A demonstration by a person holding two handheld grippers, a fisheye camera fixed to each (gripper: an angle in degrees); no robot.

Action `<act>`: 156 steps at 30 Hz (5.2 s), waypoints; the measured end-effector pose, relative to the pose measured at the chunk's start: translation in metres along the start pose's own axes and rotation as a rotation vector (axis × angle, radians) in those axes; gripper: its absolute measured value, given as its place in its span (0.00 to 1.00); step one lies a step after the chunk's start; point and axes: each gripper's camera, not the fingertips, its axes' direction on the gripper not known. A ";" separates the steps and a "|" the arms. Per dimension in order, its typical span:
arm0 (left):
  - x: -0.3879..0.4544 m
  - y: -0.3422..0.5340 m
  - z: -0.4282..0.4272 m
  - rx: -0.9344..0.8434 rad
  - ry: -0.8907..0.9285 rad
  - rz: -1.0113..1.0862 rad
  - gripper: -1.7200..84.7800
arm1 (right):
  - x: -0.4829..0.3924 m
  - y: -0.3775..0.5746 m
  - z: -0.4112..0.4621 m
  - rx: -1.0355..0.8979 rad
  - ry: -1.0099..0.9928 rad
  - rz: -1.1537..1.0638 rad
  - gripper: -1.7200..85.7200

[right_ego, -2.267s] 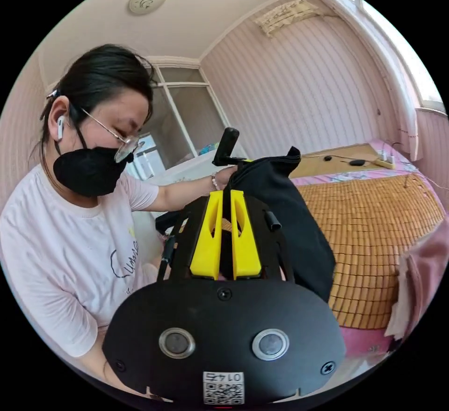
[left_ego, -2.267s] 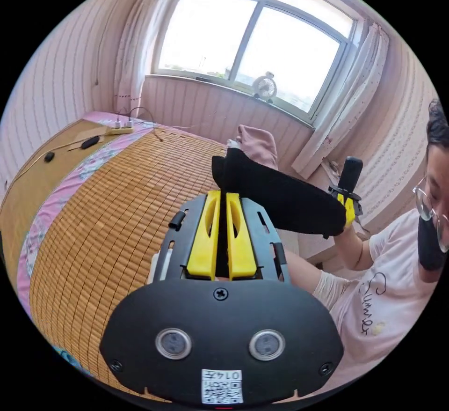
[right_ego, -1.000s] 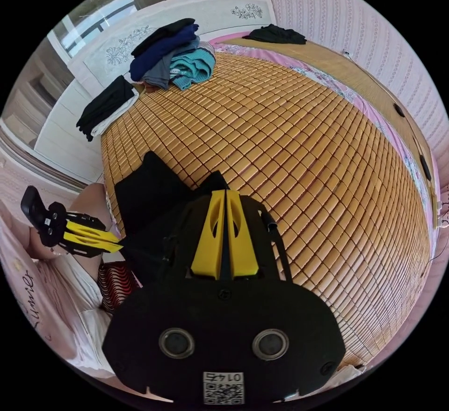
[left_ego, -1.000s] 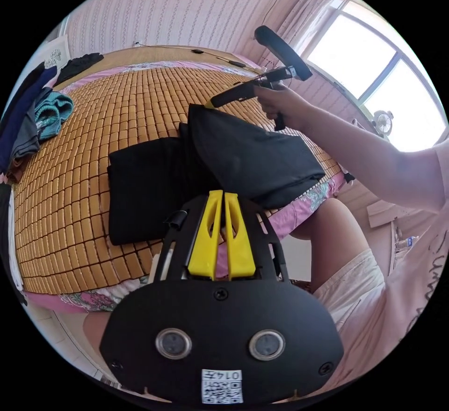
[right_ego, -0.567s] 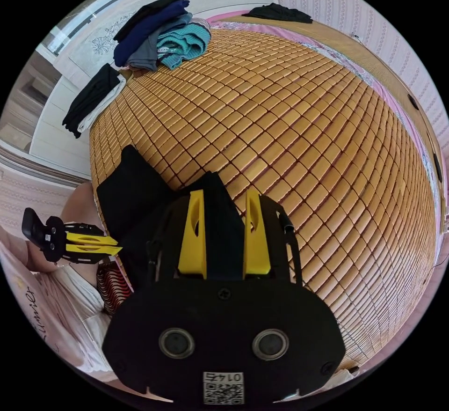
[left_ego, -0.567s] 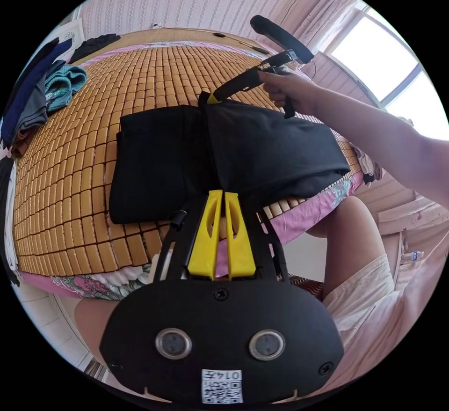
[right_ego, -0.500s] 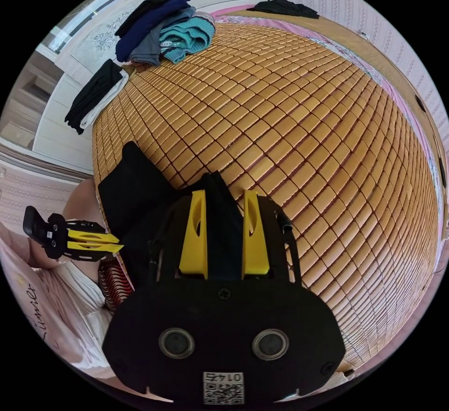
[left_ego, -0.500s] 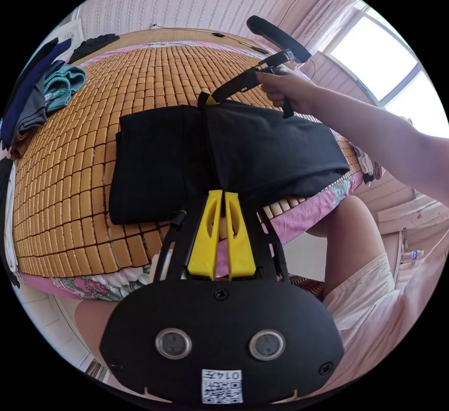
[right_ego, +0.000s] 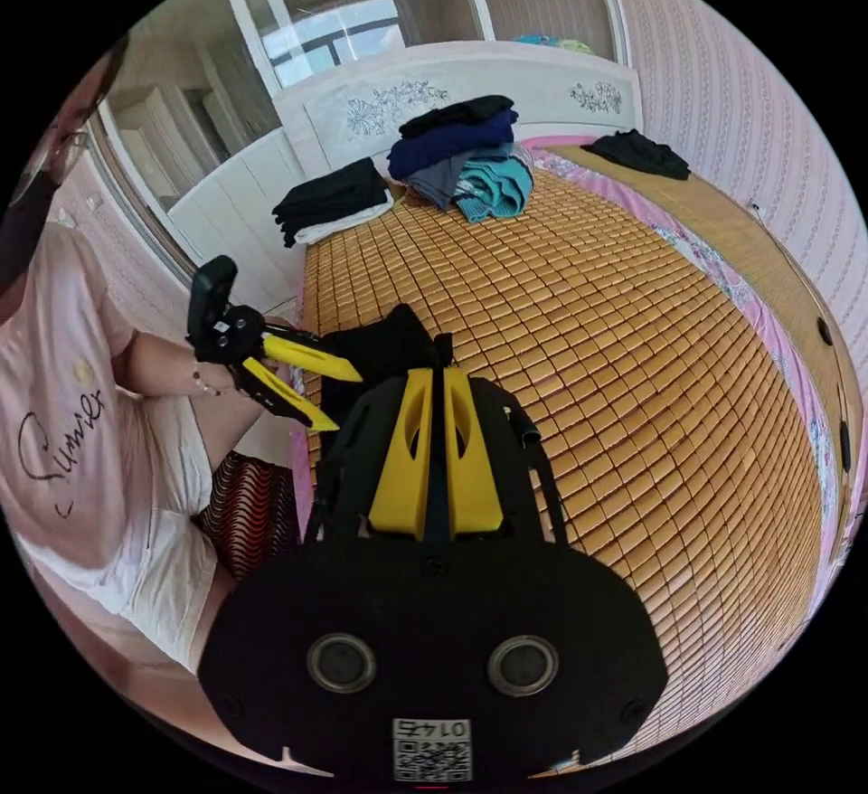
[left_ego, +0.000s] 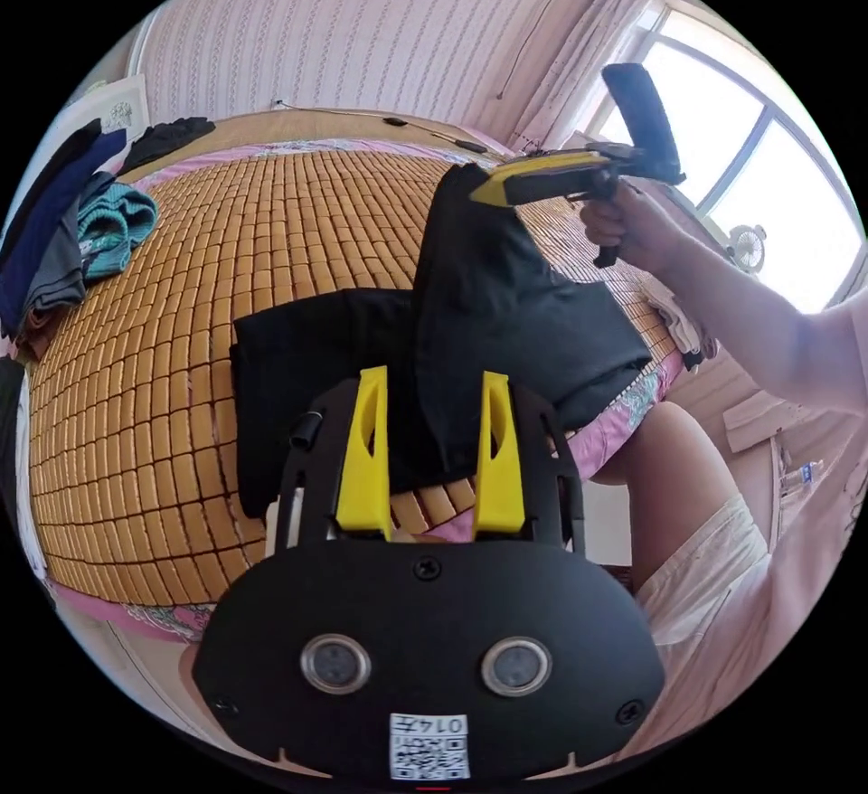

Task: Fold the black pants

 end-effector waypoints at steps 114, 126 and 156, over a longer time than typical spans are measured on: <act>0.242 -0.002 0.154 0.242 0.445 0.540 0.03 | 0.069 0.540 0.200 0.863 -0.153 1.061 0.04; 0.027 0.009 0.137 0.004 0.016 -0.108 0.10 | 0.121 0.355 0.393 0.327 -0.136 0.885 0.07; 0.027 -0.091 0.273 -0.205 0.240 -0.027 0.15 | 0.013 0.492 0.395 0.228 0.084 1.135 0.17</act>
